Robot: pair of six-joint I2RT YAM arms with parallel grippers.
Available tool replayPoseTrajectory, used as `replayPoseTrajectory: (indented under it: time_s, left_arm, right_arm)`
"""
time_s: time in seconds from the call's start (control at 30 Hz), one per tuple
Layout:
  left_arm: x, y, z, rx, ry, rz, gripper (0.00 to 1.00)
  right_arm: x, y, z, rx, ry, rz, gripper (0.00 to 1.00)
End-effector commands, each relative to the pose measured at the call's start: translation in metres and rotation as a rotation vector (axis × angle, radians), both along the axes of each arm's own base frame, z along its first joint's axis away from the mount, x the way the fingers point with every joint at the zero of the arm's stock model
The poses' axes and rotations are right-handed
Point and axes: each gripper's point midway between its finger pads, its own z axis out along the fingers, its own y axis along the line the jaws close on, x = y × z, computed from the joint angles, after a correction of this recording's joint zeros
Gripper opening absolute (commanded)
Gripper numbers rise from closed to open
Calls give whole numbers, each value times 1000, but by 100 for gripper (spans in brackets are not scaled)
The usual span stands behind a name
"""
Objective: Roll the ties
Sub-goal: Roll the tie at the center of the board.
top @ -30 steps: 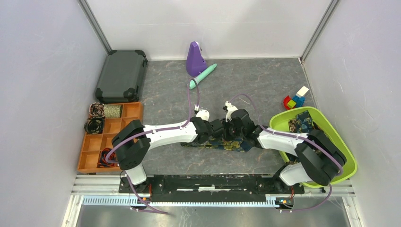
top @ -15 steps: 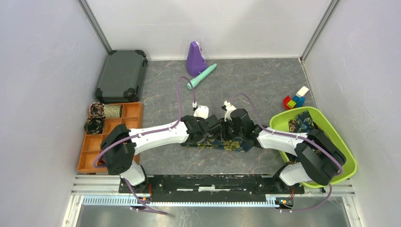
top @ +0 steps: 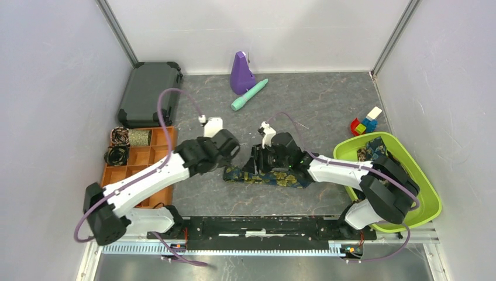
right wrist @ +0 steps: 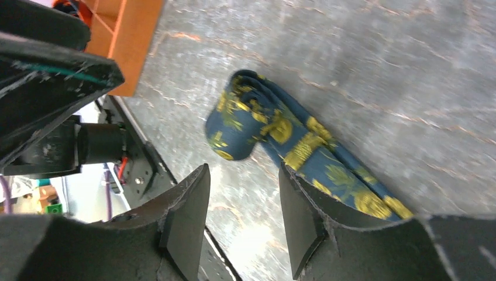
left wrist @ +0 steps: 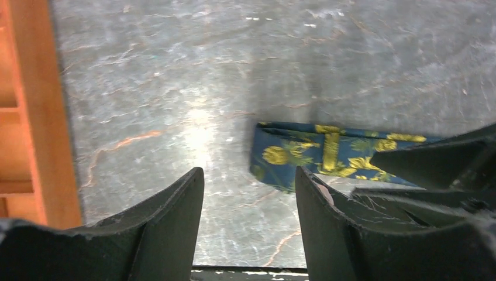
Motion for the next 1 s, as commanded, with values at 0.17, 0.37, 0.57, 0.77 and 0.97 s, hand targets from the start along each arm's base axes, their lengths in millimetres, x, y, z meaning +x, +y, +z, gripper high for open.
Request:
replayPoseTrajectory:
  time_s: [0.17,0.37,0.57,0.77,0.97]
  left_arm:
    - [-11,44,-21,-197,13,2,66]
    - [-12,48,-29,-240,21,6,69]
    - [-11,41,-32,-280,22,-13,69]
    - [-10,23,-32,-381,-22,-83,69]
    - [-10,13,-42,-431,-26,-108,70]
  right_arm:
    - [-2,68,41,133,-16,57,47]
    - [-4,85,37,138,4,78,34]
    - [-3,79,12,75,18,69,32]
    - [1,66,-13,14,28,55,31]
    - [4,57,-20,-5,28,42,31]
